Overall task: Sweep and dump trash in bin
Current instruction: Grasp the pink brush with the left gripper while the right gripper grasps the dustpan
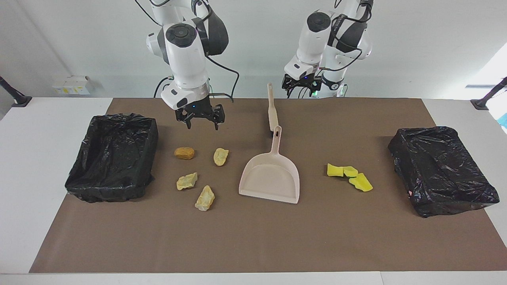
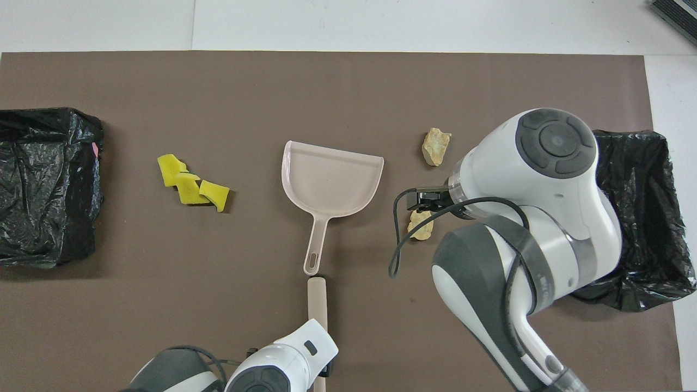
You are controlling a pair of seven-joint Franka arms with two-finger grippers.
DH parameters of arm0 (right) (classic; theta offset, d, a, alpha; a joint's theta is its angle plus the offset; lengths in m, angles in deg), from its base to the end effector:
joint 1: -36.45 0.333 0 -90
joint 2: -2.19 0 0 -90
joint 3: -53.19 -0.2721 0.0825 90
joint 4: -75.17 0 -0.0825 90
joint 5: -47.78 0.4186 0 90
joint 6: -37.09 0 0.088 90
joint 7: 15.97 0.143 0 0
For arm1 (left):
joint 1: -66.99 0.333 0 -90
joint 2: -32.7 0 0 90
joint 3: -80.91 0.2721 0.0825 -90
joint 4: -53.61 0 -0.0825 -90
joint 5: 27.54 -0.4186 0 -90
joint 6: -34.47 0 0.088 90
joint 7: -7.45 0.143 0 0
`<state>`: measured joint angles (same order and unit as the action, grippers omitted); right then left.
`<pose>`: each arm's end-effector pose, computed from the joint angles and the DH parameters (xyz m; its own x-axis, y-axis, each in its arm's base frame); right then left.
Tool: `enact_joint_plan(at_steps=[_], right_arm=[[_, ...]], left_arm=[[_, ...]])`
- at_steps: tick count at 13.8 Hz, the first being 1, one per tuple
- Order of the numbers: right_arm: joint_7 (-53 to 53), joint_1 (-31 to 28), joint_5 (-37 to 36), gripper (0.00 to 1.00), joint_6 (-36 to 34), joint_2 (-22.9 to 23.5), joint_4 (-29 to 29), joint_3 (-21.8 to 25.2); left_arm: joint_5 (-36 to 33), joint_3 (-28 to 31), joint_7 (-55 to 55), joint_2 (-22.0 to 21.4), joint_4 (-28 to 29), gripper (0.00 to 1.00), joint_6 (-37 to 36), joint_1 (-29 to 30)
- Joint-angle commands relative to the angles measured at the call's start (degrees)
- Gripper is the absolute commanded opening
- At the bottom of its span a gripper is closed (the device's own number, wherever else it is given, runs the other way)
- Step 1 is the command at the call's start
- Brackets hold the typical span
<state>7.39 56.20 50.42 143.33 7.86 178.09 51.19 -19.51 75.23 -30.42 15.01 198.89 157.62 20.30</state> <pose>0.5686 0.2321 0.3940 0.9976 -0.0412 -0.0566 -0.0427 -0.9987 -0.0269 0.2729 -0.3641 0.2776 0.9798 -0.1649 -0.1133 -0.1644 -0.9863 0.0142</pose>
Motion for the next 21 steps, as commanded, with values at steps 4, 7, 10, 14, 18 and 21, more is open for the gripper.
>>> enact_joint_plan(at_steps=[4,7,10,14,18,21], right_arm=[[0.91,0.20,2.02,1.00,0.02,0.22,0.88,-0.02],[0.82,0.20,1.84,1.00,-0.07,0.04,1.32,-0.02],[0.73,0.20,1.84,1.00,-0.07,-0.13,1.49,-0.02],[0.82,0.20,1.84,1.00,0.37,-0.57,2.63,-0.02],[0.73,0.20,1.84,1.00,0.37,-0.57,2.72,-0.02],[1.34,0.20,1.84,1.00,0.02,-0.66,2.72,-0.02]], left_arm=[[1.12,1.02,-5.62,4.25,0.70,1.00,5.27,-4.63],[1.12,1.02,-7.30,3.81,1.14,1.00,3.52,-6.92],[1.12,1.02,-7.74,3.54,1.14,1.00,2.98,-7.98],[1.29,1.02,-8.01,3.71,1.75,0.90,2.89,-8.94],[1.73,1.02,-8.79,3.54,1.75,0.29,2.89,-10.17],[2.43,1.11,-8.63,3.89,1.58,0.00,2.89,-9.56]])
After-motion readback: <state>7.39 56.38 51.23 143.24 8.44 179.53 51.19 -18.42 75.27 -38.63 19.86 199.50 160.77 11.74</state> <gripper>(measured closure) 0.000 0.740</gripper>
